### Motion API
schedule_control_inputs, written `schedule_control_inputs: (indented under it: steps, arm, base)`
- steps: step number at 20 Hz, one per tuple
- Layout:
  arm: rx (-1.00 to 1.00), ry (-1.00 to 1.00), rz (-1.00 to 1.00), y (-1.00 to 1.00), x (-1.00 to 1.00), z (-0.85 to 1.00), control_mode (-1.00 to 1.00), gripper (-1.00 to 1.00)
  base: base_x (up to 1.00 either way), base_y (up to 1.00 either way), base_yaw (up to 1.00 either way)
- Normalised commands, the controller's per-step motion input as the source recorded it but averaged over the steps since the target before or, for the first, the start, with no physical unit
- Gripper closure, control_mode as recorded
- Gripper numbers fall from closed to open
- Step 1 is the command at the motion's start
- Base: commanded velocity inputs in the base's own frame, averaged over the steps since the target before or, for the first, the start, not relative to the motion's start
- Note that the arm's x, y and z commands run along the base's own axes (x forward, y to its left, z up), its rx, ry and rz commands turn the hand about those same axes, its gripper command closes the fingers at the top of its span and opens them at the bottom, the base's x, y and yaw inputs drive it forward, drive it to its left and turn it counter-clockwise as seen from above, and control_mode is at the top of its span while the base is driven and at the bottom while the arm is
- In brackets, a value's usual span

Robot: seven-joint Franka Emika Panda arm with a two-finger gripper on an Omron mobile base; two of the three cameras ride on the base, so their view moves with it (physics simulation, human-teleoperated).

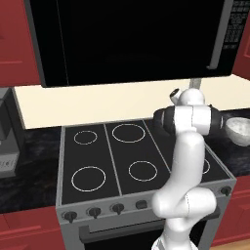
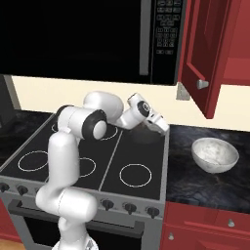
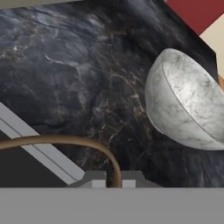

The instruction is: Open the cabinet and move the ladle to the pot. Then close the cabinet.

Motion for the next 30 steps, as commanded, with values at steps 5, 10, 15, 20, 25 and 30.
schedule_control_inputs:
  steps: [5, 10, 15, 20, 25, 30]
  arm:
    - [-0.01, 0.01, -0.02, 0.00, 0.06, -0.19, -1.00, -1.00]
    - [0.00, 0.00, 0.00, -0.03, -0.07, -0.04, -1.00, -1.00]
    - [0.00, -0.13, 0.00, 0.00, -0.46, 0.26, -1.00, -1.00]
    - [0.00, -0.25, 0.00, 0.00, -0.81, 0.26, -1.00, -1.00]
    - [-0.04, -0.34, 0.00, 0.00, -0.87, 0.02, -1.00, -1.00]
    - [-0.03, -0.36, 0.01, 0.00, -1.00, 0.36, -1.00, -1.00]
  base:
    - [0.00, 0.00, 0.00]
    - [0.00, 0.00, 0.00]
    - [0.00, 0.00, 0.00]
    - [0.00, 0.00, 0.00]
    - [0.00, 0.00, 0.00]
    - [0.00, 0.00, 0.00]
